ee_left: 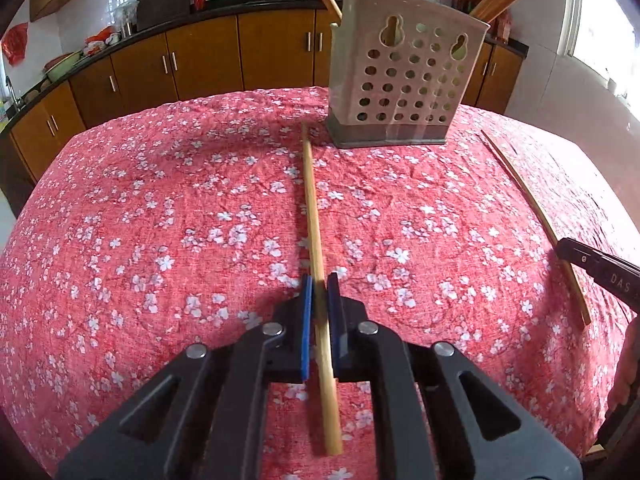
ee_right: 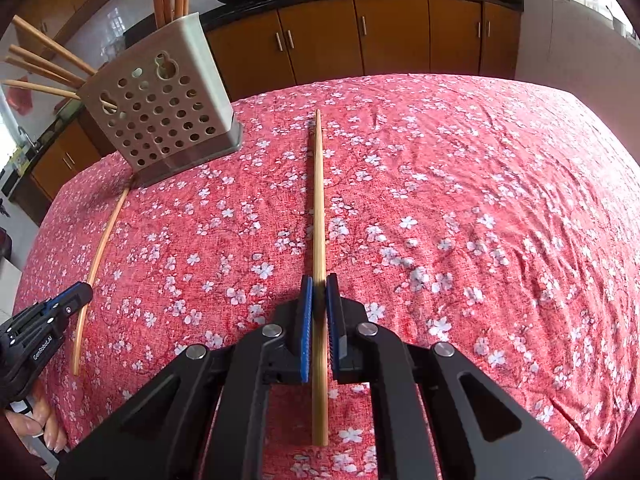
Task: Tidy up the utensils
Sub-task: 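Grasp a chopstick with the right tool while the left tool grasps another, then hold both grasped chopsticks on the cloth, adjusting the grip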
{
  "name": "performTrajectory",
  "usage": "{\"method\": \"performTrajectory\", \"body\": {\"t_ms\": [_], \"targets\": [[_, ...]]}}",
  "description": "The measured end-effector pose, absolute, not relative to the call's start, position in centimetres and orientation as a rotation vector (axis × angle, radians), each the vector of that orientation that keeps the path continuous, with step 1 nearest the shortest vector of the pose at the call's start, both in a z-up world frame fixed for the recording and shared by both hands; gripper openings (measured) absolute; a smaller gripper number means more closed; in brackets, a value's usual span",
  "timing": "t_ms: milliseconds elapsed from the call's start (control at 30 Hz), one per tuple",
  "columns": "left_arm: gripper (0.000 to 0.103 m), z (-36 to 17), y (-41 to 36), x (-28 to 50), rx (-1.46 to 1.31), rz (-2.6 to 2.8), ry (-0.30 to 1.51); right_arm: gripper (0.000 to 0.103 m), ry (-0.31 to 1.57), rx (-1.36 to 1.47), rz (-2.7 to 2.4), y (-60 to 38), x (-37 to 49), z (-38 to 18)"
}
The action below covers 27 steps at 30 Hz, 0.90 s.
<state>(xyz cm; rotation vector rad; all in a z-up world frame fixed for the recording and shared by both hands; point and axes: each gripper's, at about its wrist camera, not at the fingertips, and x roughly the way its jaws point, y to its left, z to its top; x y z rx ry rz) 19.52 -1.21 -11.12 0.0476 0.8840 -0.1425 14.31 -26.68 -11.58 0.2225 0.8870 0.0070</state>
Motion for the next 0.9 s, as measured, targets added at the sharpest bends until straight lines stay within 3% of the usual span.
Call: {"method": "performTrajectory", "body": {"t_ms": [333,600,900], "targets": [[0.01,-10.9,5.3,22.5,-0.027,-0.021,0.884,0.008,0.866,0.129,-0.023,-25.2,16.5,-12.0],[0.018,-10.8,5.1,22.8,-0.021,-0.035,0.882,0.009,0.849,0.109,-0.053,-24.9,17.2,-12.4],[0.018,-10.9,5.1,22.8,-0.035,-0.042,0.882,0.009,0.849,0.089,-0.062,-24.6,16.9,-12.5]]}}
